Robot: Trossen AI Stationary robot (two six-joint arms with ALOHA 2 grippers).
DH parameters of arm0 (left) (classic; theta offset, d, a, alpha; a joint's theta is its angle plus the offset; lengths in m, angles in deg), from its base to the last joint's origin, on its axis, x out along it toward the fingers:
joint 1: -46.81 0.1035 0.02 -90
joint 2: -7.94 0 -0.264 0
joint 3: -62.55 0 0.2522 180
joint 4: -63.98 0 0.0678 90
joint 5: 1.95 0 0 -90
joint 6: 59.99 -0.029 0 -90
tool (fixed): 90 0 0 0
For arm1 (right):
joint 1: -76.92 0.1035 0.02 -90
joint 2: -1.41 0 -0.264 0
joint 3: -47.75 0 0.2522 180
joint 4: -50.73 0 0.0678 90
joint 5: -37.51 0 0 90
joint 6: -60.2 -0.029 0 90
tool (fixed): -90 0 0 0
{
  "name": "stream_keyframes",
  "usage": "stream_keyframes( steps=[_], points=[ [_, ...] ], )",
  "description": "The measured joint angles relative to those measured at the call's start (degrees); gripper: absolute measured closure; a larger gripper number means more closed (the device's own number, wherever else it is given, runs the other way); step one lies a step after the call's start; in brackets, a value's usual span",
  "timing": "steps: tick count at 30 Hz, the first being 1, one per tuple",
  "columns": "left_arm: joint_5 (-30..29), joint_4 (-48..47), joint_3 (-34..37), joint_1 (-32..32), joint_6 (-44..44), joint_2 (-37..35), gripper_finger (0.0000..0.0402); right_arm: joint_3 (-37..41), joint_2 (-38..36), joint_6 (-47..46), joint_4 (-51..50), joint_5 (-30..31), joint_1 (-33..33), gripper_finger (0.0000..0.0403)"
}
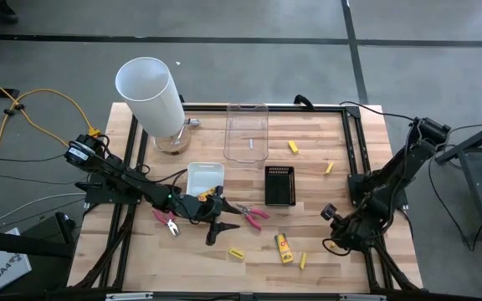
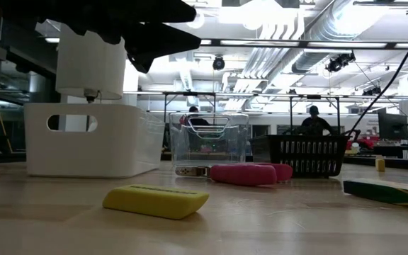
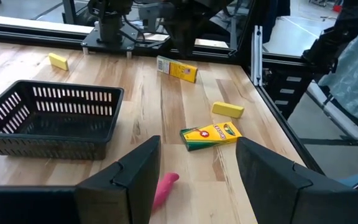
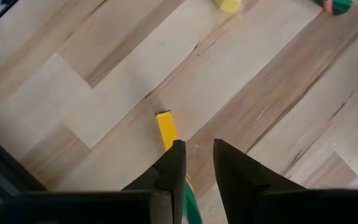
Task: Pick & Place School Supplies
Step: Put the right box of crayon into the white bin
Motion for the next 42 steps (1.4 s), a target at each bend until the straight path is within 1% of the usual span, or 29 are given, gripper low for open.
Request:
stream_keyframes(
  steps=[9,11,15,19,22,27,31,36,42],
  points=[
    [-0.10,0.00,0.00,0.00,-0.02,0.00,0.0199,0.00,0.01,0.17,0.02,0.56,1.98,0.0329],
    [-0.10,0.00,0.00,0.00,-0.02,0.00,0.0199,0.00,0.01,0.25,0.16,1.42,1.98,0.0329],
    [-0.10,-0.01,0.00,0.00,-0.02,0.02,0.0199,0.00,0.01,1.67,2.74,5.23,1.95,0.0329],
    [-0.09,0.00,0.00,0.00,-0.02,0.00,0.0199,0.00,0.01,1.75,4.87,5.40,1.94,0.0329],
    [-0.08,0.00,0.00,0.00,-0.02,0.00,0.0199,0.00,0.01,3.38,4.64,5.43,2.02,0.0329],
    [-0.08,0.00,0.00,0.00,-0.02,0.02,0.0199,0.00,-0.01,2.78,4.96,7.92,2.84,0.0329],
    [-0.08,0.00,0.00,0.00,-0.02,0.02,0.0199,0.00,-0.02,3.63,4.86,7.62,3.25,0.0329],
    [-0.08,0.00,0.00,0.00,-0.02,0.01,0.0199,0.00,-0.02,-1.63,4.76,7.99,3.32,0.0329],
    [-0.08,0.00,0.00,0.00,-0.02,0.02,0.0199,0.00,-0.02,-1.89,3.16,7.49,3.32,0.0329]
  ],
)
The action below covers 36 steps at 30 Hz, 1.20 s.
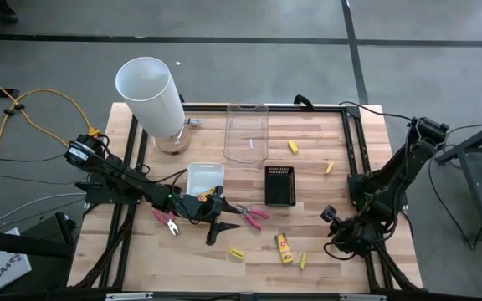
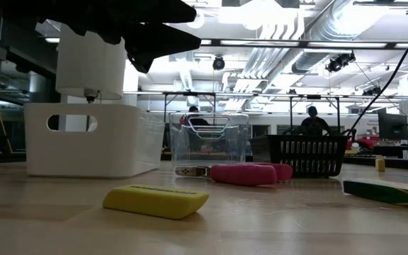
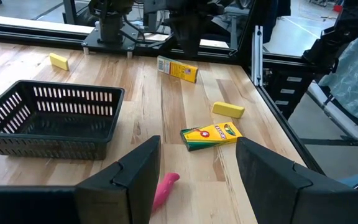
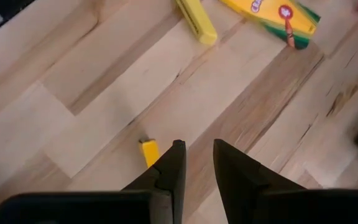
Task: Pick & Place School Supplies
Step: Put the right box of crayon into the white bin
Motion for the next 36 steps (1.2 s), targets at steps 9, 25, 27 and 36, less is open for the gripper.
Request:
stream_keyframes(
  steps=[9,25,27,36],
  points=[
    [0.00,0.00,0.00,0.00,0.35,0.00,0.0199,0.00,0.00,-0.04,-1.70,-0.19,-0.07,0.0325],
    [-0.39,-0.01,0.00,0.02,0.44,0.00,0.0199,0.02,0.00,0.55,-1.74,-1.61,-0.04,0.0237],
    [-0.39,0.00,0.00,0.02,0.44,0.00,0.0199,0.02,0.00,0.55,-1.74,-2.52,-0.04,0.0240],
    [-0.39,0.00,0.00,0.00,0.44,0.00,0.0199,0.07,0.98,0.17,-1.65,-2.99,0.00,0.0241]
  ],
)
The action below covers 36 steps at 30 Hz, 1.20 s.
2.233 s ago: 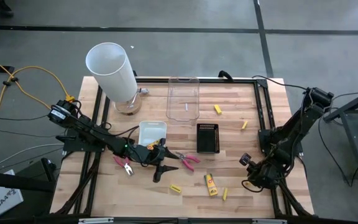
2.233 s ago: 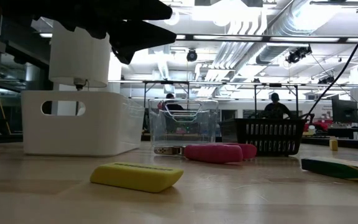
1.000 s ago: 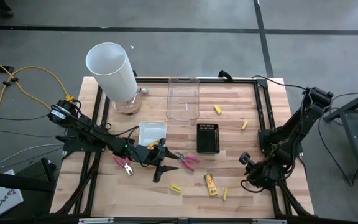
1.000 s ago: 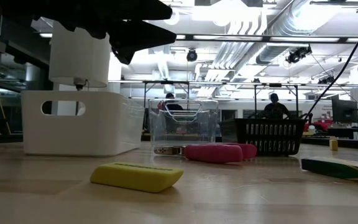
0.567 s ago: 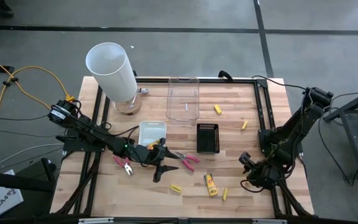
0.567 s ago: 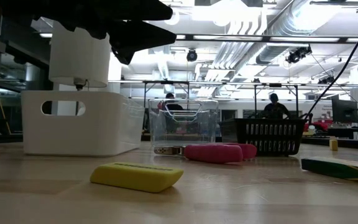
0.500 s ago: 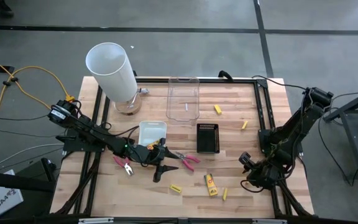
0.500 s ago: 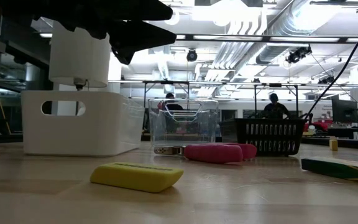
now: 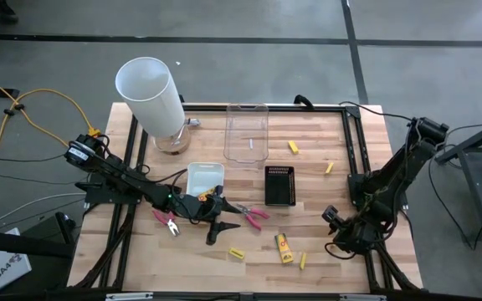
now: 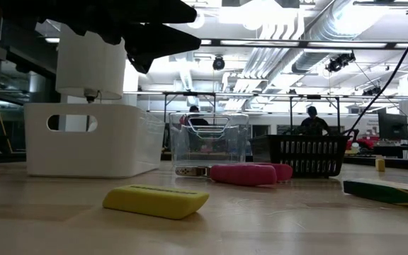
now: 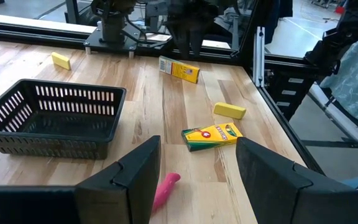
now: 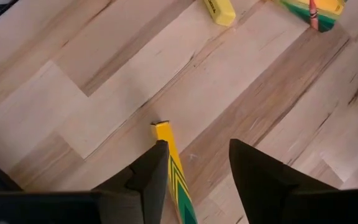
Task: Pick & Place School Supplies
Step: Put the right box of crayon into the white bin
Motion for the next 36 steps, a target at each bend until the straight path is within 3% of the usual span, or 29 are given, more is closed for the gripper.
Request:
stream_keyframes(
  steps=[15,21,28,36],
  points=[
    [0.01,-0.02,0.00,0.00,-0.02,0.00,0.0199,0.02,12.02,0.35,0.90,-4.09,0.00,0.0240],
    [0.01,-0.02,0.00,0.00,-0.02,0.00,0.0199,0.02,12.83,0.37,0.56,-5.78,0.00,0.0240],
    [0.00,-0.02,0.00,0.00,-0.02,0.00,0.0199,0.02,12.83,0.37,0.14,-3.53,0.00,0.0242],
    [0.02,-0.02,0.00,0.00,-0.02,0.00,0.0199,0.02,12.83,0.13,-0.31,-2.78,0.00,0.0288]
  ],
)
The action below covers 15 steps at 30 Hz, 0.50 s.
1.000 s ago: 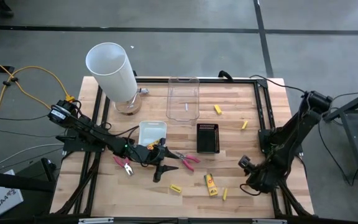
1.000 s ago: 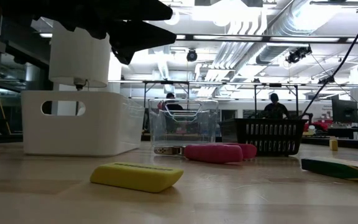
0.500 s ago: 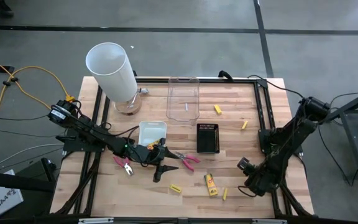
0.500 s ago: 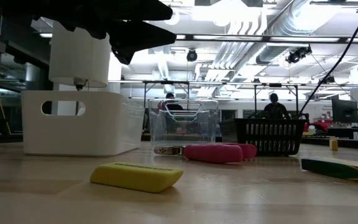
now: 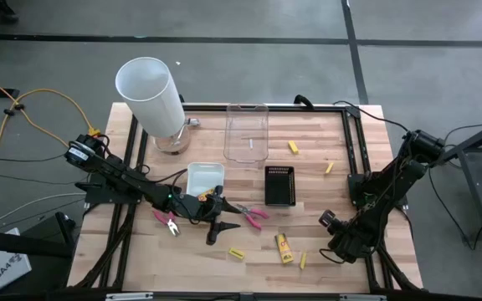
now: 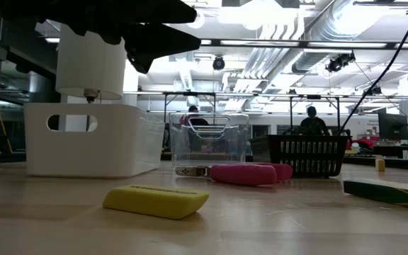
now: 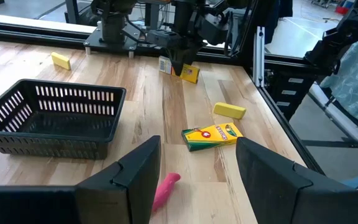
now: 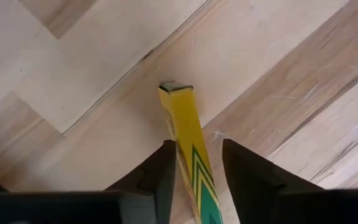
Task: Pick & Place School Supplies
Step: Put the right box of crayon into the white bin
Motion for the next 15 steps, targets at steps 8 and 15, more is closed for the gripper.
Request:
stream_keyframes(
  steps=[8,15],
  points=[
    [-0.01,0.00,0.00,0.00,-0.01,0.00,0.0199,0.00,0.00,-0.15,0.00,-0.29,0.00,0.0333],
    [-0.01,0.00,0.00,0.00,-0.01,0.00,0.0199,0.00,0.00,-0.17,0.02,-1.83,0.00,0.0373]
  ],
)
